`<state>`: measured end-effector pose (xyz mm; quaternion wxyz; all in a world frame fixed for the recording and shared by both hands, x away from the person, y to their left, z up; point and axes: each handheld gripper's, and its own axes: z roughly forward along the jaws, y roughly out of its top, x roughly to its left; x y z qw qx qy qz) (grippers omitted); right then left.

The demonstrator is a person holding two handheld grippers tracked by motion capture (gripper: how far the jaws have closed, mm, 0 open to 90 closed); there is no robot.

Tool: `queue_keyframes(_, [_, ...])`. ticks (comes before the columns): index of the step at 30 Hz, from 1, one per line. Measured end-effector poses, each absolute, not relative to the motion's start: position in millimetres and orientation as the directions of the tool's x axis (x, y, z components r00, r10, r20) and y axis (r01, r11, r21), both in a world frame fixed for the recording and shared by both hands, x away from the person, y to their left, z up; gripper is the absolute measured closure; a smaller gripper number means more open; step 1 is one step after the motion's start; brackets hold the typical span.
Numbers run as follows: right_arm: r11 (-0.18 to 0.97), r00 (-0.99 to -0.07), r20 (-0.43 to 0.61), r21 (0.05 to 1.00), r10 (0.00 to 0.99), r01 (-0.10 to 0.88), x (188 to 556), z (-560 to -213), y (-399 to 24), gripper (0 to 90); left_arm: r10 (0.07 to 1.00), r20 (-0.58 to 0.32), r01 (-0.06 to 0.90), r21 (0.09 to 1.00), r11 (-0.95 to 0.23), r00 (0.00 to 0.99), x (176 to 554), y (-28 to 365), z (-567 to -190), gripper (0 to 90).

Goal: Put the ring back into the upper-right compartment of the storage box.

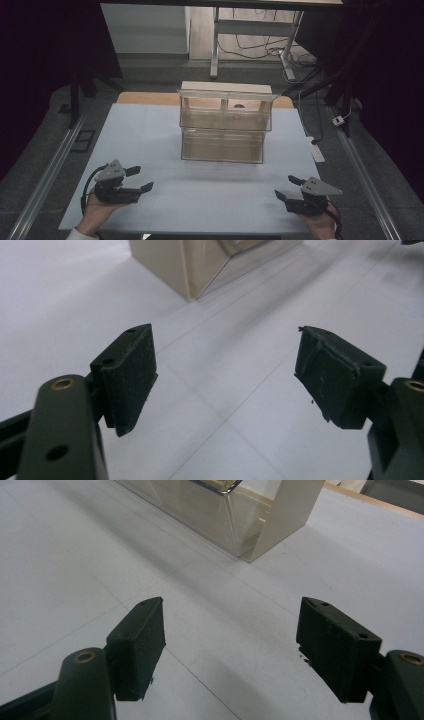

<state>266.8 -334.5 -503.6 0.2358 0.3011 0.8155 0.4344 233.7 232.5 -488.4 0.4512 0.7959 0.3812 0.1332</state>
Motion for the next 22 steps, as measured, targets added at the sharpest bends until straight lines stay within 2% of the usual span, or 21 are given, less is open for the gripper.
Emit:
queue_keyframes(11, [0.443, -0.712, -0.13, 0.854, 0.69, 0.274, 268, -502, -334, 27.1, 0.741, -0.132, 0.522, 0.789, -0.324, 0.658, 229, 236, -513, 23.6])
queue_keyframes(22, [0.434, -0.713, -0.125, 0.86, 0.69, 0.27, 267, -501, -335, 27.1, 0.741, -0.131, 0.517, 0.795, -0.318, 0.659, 229, 237, -511, 22.6])
